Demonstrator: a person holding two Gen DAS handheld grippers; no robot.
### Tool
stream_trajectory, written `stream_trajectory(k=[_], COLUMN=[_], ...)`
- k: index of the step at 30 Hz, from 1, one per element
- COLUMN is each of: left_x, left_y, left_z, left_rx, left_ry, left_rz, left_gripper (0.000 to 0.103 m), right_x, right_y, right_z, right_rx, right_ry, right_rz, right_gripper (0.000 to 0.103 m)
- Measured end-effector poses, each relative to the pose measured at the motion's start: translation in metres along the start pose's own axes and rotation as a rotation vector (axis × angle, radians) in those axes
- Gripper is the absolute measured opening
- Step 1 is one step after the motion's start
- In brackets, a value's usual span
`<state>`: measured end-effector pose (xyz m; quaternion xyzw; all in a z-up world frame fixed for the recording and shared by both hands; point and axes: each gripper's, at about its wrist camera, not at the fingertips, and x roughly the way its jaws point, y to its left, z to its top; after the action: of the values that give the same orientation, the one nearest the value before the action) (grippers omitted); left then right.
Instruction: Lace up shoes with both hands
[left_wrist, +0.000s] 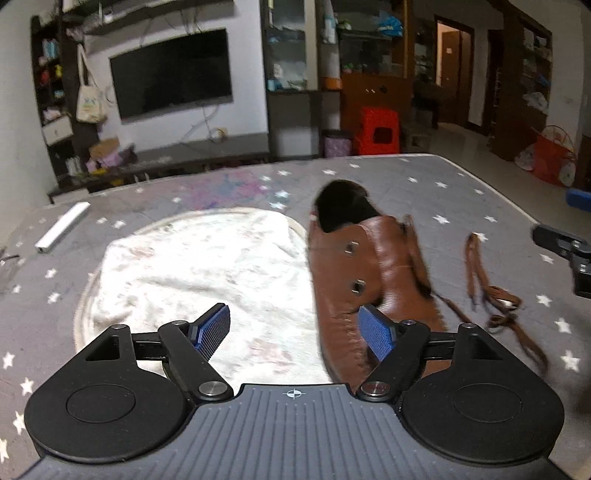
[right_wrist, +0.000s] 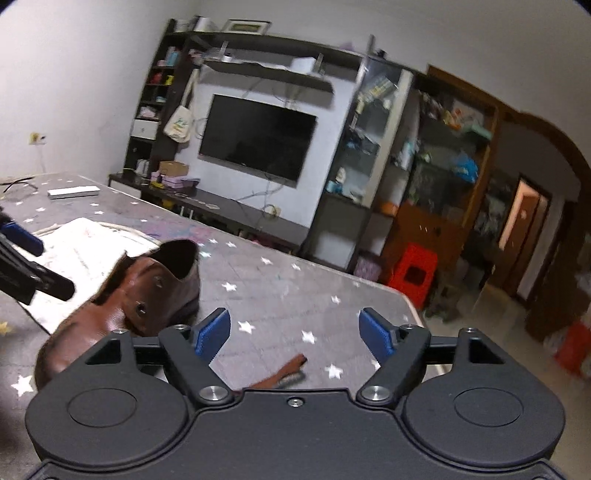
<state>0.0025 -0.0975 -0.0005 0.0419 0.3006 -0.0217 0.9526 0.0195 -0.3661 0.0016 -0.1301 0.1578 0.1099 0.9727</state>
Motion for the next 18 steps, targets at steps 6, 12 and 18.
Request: stream_trajectory(k=[6, 12, 18], left_x=[0.008, 0.009, 0.007], left_y=[0.025, 0.057, 0.095], left_z=[-0.003, 0.002, 0.005], left_rx=[-0.016, 0.007, 0.102], left_ry=[-0.026, -0.031, -0.04], left_rz=[0.059, 0.142, 0.298], left_gripper=[0.079, 0.079, 0.08], right_x=[0.012, 0.024, 0.036], right_y=[-0.022, -0.037, -0.053], right_z=[-0.018, -0.031, -0.045], right_rx=[0.067, 0.104, 0.142], right_ry=[0.05, 0.098, 0.147], right_rz=[-0.025, -0.042, -0.059], right_gripper=[0.091, 0.091, 0.091])
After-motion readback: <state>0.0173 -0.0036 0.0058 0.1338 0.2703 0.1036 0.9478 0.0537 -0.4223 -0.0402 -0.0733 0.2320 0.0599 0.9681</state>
